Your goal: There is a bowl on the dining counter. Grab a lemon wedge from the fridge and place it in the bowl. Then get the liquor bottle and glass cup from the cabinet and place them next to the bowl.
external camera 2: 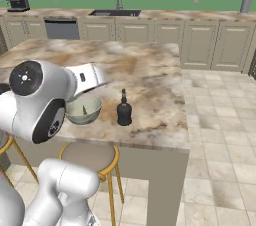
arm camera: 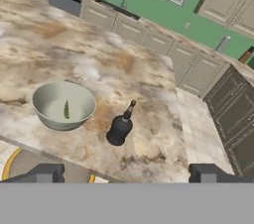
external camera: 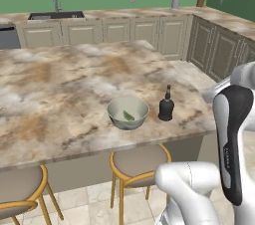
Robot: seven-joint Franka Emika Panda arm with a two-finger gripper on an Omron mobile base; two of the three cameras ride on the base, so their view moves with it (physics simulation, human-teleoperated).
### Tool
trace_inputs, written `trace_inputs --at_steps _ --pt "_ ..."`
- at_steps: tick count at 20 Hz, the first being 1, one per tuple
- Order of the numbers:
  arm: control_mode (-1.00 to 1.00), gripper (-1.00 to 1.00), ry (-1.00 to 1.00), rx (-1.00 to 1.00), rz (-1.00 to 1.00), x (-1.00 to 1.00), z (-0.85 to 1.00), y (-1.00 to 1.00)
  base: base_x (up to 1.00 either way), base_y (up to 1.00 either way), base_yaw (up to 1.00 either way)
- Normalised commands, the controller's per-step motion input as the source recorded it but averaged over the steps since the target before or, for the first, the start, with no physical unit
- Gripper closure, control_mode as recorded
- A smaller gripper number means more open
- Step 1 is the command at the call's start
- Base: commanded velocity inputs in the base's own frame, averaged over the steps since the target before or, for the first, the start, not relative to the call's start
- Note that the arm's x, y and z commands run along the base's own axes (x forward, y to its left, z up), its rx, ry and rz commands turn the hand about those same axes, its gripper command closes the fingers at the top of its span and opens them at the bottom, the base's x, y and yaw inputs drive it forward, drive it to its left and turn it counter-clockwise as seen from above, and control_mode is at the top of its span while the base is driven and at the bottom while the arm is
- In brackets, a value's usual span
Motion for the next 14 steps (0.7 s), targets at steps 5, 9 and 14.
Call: trace_inputs --at_steps 5,9,14 --pt "-1.0 -1.0 0.01 -0.11 -0.23 -0.94 0.14 0.01 0.0 0.0 0.0" --pt "-1.0 -1.0 -0.01 -0.07 -0.14 -0.79 0.0 0.05 0.0 0.0 0.0" --pt "-1.0 -1.0 0.02 -0.01 0.0 -0.08 0.0 0.06 0.0 0.0 0.0"
